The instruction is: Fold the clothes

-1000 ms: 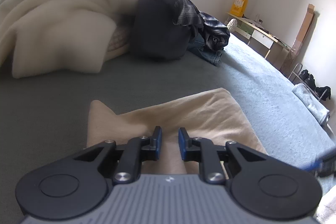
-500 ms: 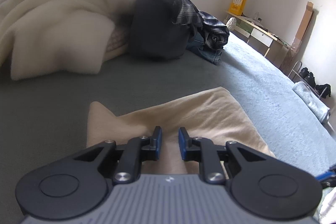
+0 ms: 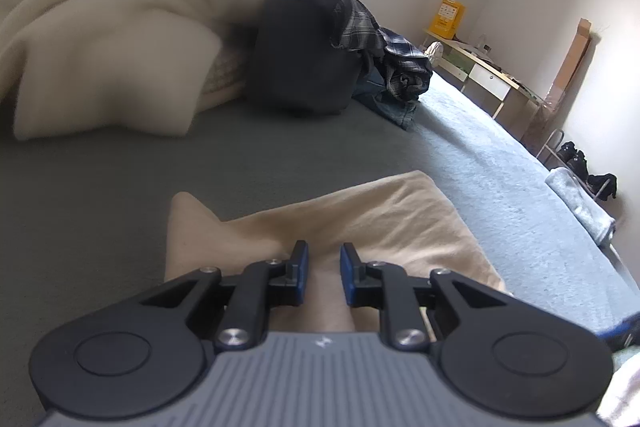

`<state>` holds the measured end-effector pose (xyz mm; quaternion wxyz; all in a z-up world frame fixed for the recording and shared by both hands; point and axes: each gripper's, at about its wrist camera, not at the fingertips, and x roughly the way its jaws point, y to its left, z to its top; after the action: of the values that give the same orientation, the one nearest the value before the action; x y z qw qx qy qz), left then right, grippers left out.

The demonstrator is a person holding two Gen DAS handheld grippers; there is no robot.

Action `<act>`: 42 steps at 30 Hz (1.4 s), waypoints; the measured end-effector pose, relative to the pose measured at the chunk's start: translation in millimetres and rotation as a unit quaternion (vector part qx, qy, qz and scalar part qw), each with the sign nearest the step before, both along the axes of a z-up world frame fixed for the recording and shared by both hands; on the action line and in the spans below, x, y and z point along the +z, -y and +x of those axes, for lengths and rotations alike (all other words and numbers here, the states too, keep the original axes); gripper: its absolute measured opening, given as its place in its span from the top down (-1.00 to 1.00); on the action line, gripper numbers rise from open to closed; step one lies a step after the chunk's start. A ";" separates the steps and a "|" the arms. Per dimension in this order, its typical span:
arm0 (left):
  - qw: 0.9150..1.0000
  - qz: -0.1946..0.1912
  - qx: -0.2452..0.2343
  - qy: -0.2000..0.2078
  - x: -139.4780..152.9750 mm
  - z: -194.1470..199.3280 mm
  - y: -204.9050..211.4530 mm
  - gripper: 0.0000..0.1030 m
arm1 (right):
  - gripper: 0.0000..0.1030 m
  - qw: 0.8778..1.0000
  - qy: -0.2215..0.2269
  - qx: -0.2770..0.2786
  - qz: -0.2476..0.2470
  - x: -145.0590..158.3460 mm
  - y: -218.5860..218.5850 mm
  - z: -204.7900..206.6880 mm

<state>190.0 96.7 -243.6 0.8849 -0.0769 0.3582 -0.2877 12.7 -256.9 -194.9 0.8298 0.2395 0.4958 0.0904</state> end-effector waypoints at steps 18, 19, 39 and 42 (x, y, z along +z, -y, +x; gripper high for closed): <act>0.997 0.052 0.048 -0.007 59.0 -56.8 -47.3 -0.14 | 0.52 0.963 0.138 0.228 -0.048 43.9 -81.5 -4.7; 0.997 0.052 0.056 -0.015 57.5 -61.3 -52.0 -0.14 | 0.36 0.954 0.146 0.257 -0.050 43.7 -94.9 0.1; 0.987 0.003 0.107 -0.119 18.3 -66.7 -92.3 -0.19 | 0.97 0.864 0.219 0.431 -0.141 24.7 -166.2 -36.4; 0.984 -0.010 0.117 -0.134 18.6 -79.1 -102.7 -0.19 | 0.92 0.856 0.266 0.413 -0.159 33.2 -173.9 -31.8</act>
<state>110.9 199.4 -225.0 0.8556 -0.1654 0.4593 -0.1724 -19.0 -83.0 -161.7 0.8432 -0.1559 0.3169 0.4053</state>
